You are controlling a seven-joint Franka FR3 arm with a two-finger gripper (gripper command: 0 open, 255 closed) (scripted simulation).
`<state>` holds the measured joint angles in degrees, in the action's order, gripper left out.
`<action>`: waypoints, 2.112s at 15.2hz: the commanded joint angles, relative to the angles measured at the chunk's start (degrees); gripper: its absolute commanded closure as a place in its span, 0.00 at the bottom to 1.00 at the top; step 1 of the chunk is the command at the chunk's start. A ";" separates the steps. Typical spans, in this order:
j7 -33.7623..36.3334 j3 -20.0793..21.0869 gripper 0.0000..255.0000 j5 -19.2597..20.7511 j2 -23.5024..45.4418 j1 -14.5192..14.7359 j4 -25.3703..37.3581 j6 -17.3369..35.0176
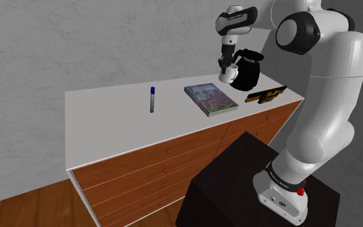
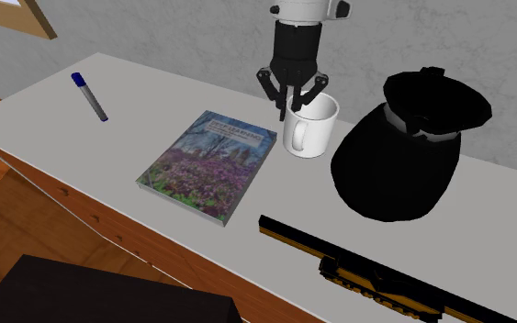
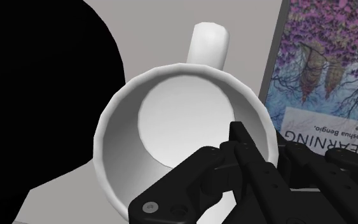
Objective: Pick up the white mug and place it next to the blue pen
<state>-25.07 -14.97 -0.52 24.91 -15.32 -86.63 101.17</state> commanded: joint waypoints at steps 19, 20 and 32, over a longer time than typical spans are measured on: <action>-0.92 -0.38 1.00 0.15 -0.42 -0.68 15.09 -15.43; -0.99 -0.39 1.00 0.11 -0.26 -0.76 16.12 -16.29; 4.59 0.95 1.00 1.45 -7.90 4.09 10.46 -18.50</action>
<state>-22.02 -14.41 0.63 18.78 -12.43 -73.68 82.02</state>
